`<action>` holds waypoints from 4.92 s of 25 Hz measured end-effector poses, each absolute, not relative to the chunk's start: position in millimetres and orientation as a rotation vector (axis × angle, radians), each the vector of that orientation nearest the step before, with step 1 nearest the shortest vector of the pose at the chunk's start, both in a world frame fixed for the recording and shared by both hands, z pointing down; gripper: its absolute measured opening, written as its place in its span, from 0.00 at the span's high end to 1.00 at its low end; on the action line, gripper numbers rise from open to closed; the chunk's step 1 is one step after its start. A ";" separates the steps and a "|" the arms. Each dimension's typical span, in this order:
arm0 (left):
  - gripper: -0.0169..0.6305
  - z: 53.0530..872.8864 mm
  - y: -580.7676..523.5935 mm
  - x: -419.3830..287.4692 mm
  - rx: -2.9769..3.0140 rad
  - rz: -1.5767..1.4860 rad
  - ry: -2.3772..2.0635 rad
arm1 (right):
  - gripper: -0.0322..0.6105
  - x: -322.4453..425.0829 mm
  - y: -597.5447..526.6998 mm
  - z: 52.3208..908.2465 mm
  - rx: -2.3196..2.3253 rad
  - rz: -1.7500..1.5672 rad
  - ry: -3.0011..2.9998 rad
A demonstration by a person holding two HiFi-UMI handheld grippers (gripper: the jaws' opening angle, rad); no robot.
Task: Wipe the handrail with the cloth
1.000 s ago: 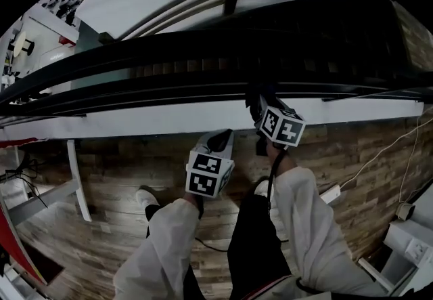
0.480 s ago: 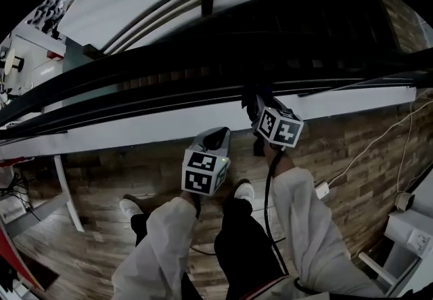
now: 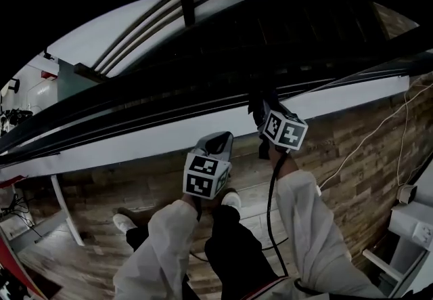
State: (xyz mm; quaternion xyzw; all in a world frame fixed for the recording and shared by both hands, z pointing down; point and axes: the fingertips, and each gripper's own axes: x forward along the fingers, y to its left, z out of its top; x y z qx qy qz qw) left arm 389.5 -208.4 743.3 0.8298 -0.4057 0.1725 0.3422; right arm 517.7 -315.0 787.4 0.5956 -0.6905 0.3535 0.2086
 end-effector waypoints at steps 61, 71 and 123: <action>0.97 693.5 -18.3 -146.3 1.748 0.326 -1.487 | 0.83 -79.6 -124.3 728.3 1.011 0.846 -2.162; 0.97 741.2 46.2 -318.1 1.551 0.237 -1.660 | 0.83 -273.0 -55.1 771.3 0.742 0.806 -2.206; 0.97 872.3 58.6 -358.1 1.573 0.259 -1.605 | 0.83 -338.8 -91.6 948.6 0.754 0.795 -2.079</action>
